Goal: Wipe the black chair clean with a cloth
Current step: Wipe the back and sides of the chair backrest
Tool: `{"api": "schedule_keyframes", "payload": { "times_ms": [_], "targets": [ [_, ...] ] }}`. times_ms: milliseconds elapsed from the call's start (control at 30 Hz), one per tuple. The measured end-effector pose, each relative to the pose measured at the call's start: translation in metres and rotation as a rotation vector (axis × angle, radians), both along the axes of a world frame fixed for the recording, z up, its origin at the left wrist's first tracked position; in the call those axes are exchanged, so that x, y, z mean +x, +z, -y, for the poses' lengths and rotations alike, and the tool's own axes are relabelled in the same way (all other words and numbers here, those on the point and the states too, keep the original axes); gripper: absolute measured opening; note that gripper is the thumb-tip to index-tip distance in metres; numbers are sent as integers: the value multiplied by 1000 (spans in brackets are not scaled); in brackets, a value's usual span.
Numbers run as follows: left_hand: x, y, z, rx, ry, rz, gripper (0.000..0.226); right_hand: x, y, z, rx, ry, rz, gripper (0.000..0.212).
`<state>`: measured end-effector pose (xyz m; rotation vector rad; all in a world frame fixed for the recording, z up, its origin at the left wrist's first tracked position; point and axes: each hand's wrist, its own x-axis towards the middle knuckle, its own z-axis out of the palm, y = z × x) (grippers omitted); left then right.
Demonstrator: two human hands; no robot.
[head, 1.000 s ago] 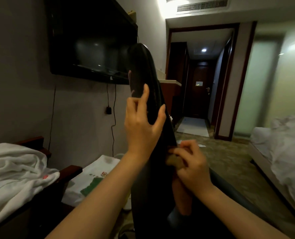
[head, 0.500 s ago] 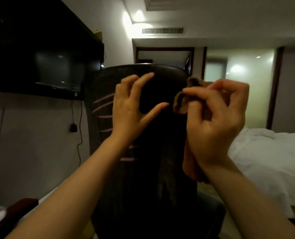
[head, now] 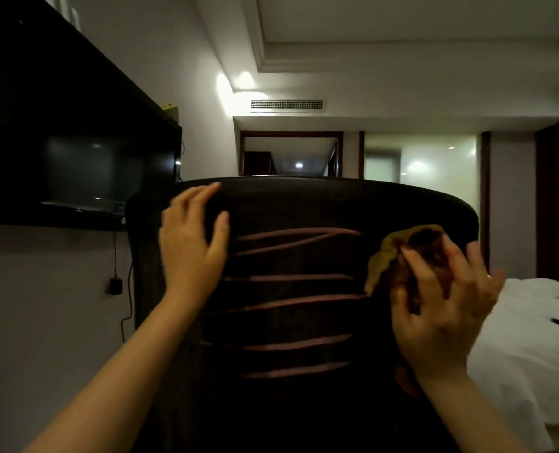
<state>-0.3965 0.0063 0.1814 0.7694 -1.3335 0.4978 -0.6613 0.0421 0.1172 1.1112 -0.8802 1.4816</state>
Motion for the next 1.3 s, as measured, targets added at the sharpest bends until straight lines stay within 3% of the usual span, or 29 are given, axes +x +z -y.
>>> {"api": "schedule_keyframes", "payload": {
  "times_ms": [133,267,333,400,500,600,667,767,833,900,1033,1133,1233,1300],
  "targets": [
    [35,10,19,186,77,-172,59,-34,1,15,-15,169,171,32],
    [43,22,20,281,-1,-124,71,-24,29,19,-101,513,411,36],
    [34,25,15,282,-7,-67,77,21,42,35,30,668,255,36],
    [23,26,10,278,16,-43,79,90,34,50,166,691,-24,33],
    [13,27,5,278,108,-61,81,161,5,66,156,414,-504,32],
    [17,28,-1,304,169,-45,81,151,3,60,99,299,-651,31],
    [24,29,-5,347,183,-9,75,113,6,52,155,428,-469,33],
    [27,30,-8,352,173,14,63,17,13,40,247,735,249,44],
    [21,31,-10,331,148,16,66,-19,20,29,149,603,623,53],
    [13,30,-13,316,138,12,67,-12,30,35,79,507,698,44],
    [-1,27,-16,303,165,-7,63,73,38,55,8,457,301,32],
    [-5,25,-20,280,164,-26,61,134,-6,54,105,260,-311,36],
    [-6,19,-23,261,149,-37,55,134,-55,53,263,189,-848,44],
    [-5,12,-25,248,155,-17,56,101,-57,50,279,117,-938,37]
  ]
}}
